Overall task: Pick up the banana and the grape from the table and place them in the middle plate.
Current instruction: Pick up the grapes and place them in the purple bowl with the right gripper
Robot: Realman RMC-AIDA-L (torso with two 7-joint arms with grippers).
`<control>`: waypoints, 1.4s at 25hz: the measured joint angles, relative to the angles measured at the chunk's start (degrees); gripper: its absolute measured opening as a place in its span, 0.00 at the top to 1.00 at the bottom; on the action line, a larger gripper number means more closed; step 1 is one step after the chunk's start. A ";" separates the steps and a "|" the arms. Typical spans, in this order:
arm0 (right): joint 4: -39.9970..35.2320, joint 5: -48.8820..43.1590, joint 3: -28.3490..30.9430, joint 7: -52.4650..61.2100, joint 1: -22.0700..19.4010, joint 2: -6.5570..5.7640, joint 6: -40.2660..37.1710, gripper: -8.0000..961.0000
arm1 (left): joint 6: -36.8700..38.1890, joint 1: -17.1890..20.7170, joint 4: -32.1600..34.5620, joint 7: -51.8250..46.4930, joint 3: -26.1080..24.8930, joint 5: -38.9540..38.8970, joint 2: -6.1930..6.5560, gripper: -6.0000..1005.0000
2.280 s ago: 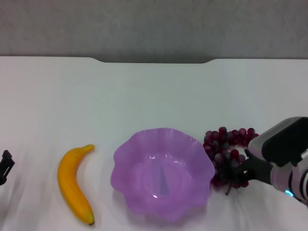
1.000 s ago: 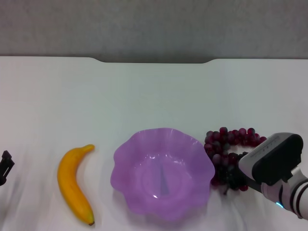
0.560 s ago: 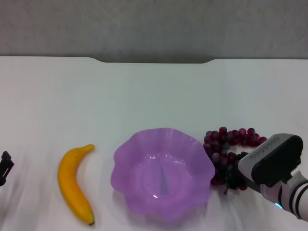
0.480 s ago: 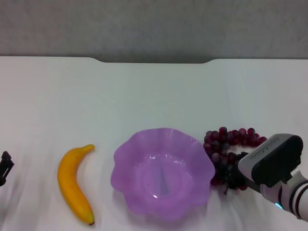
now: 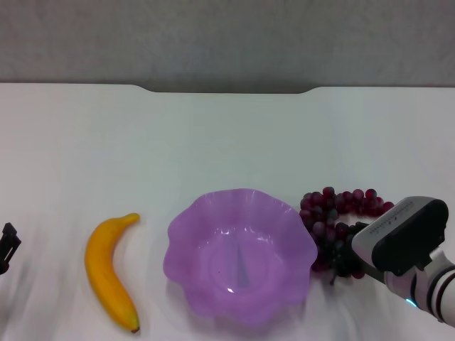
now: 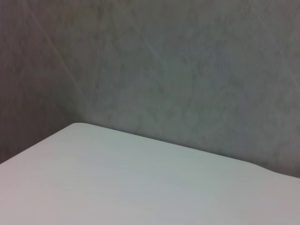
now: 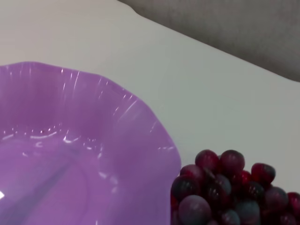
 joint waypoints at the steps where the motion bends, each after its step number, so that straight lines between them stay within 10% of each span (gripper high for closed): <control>1: -0.16 0.00 -0.06 0.00 -0.03 0.00 -0.35 0.54 | 0.00 -0.03 0.00 0.00 0.00 0.00 0.00 0.11; 35: -1.42 -0.01 -2.67 0.54 -2.31 0.07 -11.28 0.55 | 0.02 0.11 0.00 0.00 -0.07 0.00 0.00 0.11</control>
